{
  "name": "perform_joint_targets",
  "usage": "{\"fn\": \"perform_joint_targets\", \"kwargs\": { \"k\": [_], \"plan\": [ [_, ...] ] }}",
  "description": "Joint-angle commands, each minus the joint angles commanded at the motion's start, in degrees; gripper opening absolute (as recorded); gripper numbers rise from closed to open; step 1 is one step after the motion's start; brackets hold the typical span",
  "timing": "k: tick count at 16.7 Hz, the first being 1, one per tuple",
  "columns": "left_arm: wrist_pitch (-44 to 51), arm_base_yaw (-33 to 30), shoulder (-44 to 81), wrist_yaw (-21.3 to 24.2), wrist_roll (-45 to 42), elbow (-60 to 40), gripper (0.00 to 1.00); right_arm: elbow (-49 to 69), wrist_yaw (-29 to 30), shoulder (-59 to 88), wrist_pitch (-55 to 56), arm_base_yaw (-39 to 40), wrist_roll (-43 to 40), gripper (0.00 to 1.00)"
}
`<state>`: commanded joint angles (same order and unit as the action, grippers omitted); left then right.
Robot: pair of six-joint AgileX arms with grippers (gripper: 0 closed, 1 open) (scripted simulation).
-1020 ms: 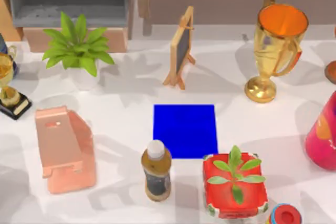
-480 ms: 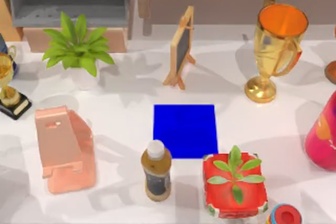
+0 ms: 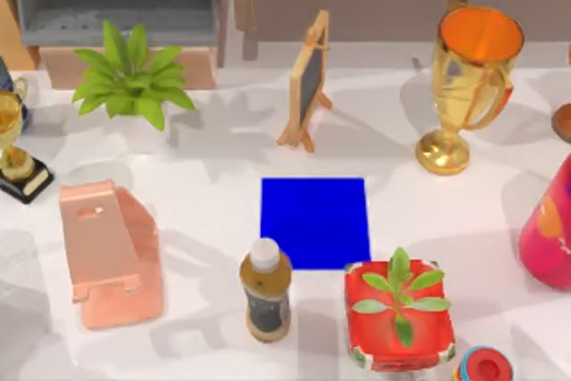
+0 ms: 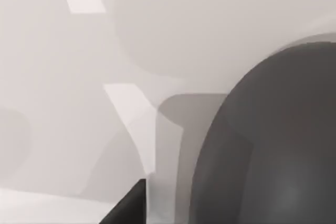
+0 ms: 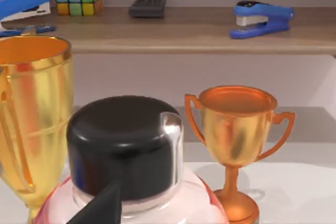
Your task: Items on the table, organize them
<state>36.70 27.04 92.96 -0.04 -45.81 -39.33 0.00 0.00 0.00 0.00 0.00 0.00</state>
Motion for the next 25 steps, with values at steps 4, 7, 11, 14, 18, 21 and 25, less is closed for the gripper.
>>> {"fn": "perform_joint_targets", "kwargs": {
  "k": [4,7,11,14,18,21,25],
  "plan": [
    [0.0,0.0,0.0,0.0,0.0,0.0,0.0,0.0,0.0,0.0,0.0,0.0,0.0,1.0],
    [0.0,0.0,0.0,0.0,0.0,0.0,0.0,0.0,0.0,0.0,0.0,0.0,0.0,1.0],
    [3.1,0.0,-2.3,0.6,0.3,-2.0,0.0,0.0,0.0,0.0,0.0,0.0,0.0,1.0],
    [9.1,0.0,-4.3,0.6,0.1,-6.0,0.0,0.0,0.0,0.0,0.0,0.0,0.0,1.0],
    [22.2,-0.2,-8.5,0.7,0.3,-12.8,0.0,0.0,0.0,0.0,0.0,0.0,0.0,1.0],
    [27.4,-0.3,-11.5,0.6,0.6,-16.5,0.0,0.0,0.0,0.0,0.0,0.0,0.0,1.0],
    [28.0,-0.3,-12.0,0.6,0.7,-16.9,0.0,0.0,0.0,0.0,0.0,0.0,0.0,1.0]
  ]
}}
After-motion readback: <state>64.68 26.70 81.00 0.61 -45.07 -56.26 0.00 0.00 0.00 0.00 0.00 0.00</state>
